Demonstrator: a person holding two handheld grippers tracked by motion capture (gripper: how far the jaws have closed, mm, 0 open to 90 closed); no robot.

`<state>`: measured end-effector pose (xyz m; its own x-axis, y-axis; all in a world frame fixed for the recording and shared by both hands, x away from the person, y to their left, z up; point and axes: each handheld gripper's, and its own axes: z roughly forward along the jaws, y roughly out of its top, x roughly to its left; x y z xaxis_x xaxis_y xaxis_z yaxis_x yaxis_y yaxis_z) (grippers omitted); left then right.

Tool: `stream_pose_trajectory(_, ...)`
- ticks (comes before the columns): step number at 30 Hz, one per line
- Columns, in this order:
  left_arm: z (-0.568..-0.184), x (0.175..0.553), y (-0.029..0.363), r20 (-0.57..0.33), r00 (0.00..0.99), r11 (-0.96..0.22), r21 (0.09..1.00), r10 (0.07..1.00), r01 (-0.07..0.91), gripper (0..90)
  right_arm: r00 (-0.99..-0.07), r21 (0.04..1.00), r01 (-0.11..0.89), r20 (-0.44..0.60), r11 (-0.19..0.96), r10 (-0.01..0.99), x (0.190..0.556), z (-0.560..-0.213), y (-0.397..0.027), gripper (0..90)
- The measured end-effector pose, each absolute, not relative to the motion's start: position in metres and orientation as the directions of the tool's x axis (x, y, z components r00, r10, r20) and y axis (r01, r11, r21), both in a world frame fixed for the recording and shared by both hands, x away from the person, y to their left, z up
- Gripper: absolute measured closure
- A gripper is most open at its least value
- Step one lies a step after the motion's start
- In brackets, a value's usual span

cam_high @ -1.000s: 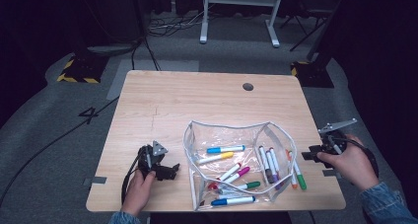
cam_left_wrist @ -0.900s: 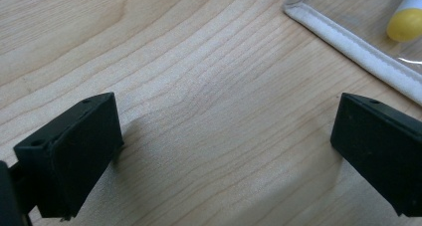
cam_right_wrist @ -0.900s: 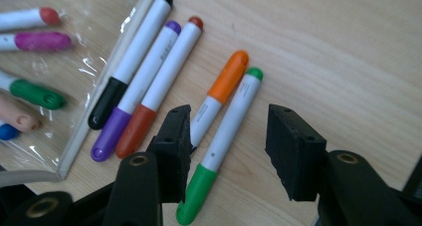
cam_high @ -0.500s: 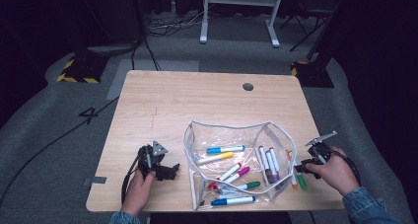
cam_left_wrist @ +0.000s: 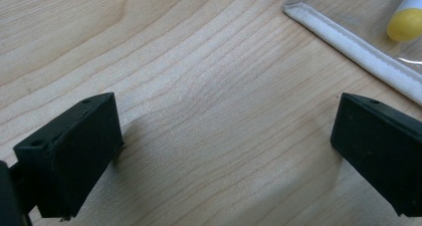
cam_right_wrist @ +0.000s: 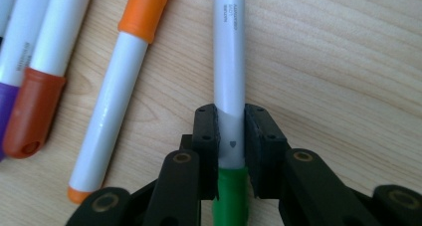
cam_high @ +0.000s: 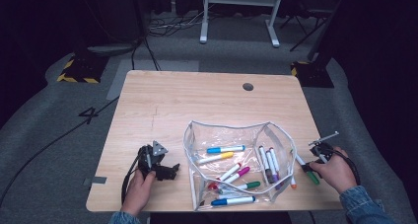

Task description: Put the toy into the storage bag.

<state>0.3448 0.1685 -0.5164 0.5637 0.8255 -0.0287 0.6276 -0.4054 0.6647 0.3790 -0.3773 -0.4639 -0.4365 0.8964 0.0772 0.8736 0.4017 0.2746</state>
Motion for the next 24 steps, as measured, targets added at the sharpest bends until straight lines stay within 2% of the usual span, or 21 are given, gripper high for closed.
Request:
stream_pose_trajectory(13, -0.516, 0.345, 0.168, -0.029, 0.564, -0.405, 0.665, 0.826, 0.627, 0.1, -0.521, 0.381, 0.802, 0.071, 0.459, 0.851, 0.373, -0.408, -0.375, 77.2)
stream_pose_trajectory(24, -0.516, 0.345, 0.168, -0.029, 0.564, -0.406, 0.665, 0.825, 0.628, 0.1, -0.601, 0.453, 0.725, 0.047, 0.519, 0.798, 0.367, -0.354, -0.356, 77.2)
